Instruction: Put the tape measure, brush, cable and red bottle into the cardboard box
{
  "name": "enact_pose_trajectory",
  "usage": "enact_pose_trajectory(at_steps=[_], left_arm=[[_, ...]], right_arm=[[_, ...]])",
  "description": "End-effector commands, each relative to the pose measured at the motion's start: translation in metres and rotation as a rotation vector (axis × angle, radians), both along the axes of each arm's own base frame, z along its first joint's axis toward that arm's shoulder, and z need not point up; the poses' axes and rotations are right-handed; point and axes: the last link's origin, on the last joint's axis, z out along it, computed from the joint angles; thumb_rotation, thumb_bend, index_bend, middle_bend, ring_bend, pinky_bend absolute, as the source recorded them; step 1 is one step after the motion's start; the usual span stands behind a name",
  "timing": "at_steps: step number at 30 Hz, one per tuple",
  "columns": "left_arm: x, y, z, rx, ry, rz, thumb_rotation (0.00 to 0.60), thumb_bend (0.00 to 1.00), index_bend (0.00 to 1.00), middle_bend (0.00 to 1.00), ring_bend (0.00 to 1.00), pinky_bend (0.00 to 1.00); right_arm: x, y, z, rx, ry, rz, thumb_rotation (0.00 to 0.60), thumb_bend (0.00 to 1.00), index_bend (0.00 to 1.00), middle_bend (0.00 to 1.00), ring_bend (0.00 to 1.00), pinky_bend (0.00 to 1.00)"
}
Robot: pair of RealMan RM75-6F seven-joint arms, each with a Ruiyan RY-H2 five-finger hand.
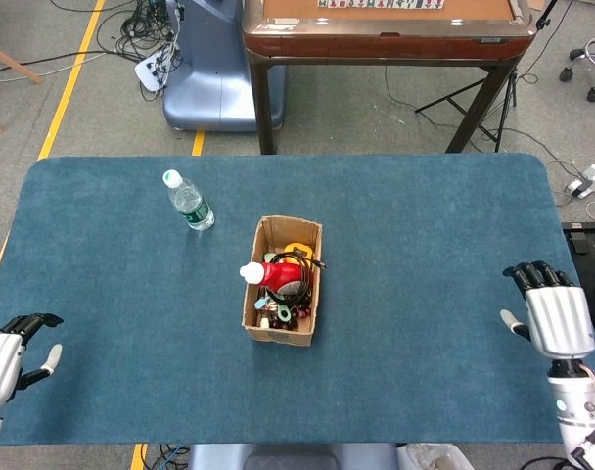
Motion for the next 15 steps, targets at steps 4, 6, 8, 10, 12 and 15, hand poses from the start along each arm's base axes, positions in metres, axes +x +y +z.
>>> enact_pose_trajectory(at_steps=[4, 6, 8, 10, 12, 15], left_arm=[[-0.001, 0.002, -0.002, -0.003, -0.003, -0.005, 0.600, 0.35, 0.37, 0.41, 0.35, 0.55], [-0.001, 0.002, -0.002, -0.005, -0.004, -0.006, 0.600, 0.35, 0.37, 0.41, 0.35, 0.55], [-0.001, 0.001, -0.002, -0.008, -0.002, -0.008, 0.600, 0.35, 0.37, 0.41, 0.35, 0.55], [-0.001, 0.001, -0.004, -0.018, 0.000, -0.008, 0.600, 0.35, 0.37, 0.41, 0.35, 0.55], [-0.001, 0.003, -0.006, -0.029, 0.000, -0.006, 0.600, 0.35, 0.37, 0.41, 0.35, 0.55], [-0.002, 0.006, -0.010, -0.046, 0.005, -0.006, 0.600, 0.35, 0.37, 0.41, 0.35, 0.55]], right_arm=[[-0.023, 0.031, -0.002, 0.000, -0.085, -0.052, 0.600, 0.00, 0.37, 0.37, 0.27, 0.44], [-0.024, 0.034, 0.002, 0.016, -0.084, -0.049, 0.600, 0.00, 0.37, 0.37, 0.27, 0.44], [-0.022, 0.036, 0.007, -0.015, -0.099, -0.026, 0.600, 0.00, 0.36, 0.37, 0.27, 0.44], [-0.024, 0.037, 0.009, -0.023, -0.101, -0.020, 0.600, 0.00, 0.36, 0.37, 0.27, 0.44], [-0.026, 0.036, 0.009, -0.011, -0.112, -0.026, 0.600, 0.00, 0.36, 0.37, 0.27, 0.44], [-0.030, 0.032, 0.009, 0.005, -0.122, -0.048, 0.600, 0.00, 0.36, 0.37, 0.27, 0.44]])
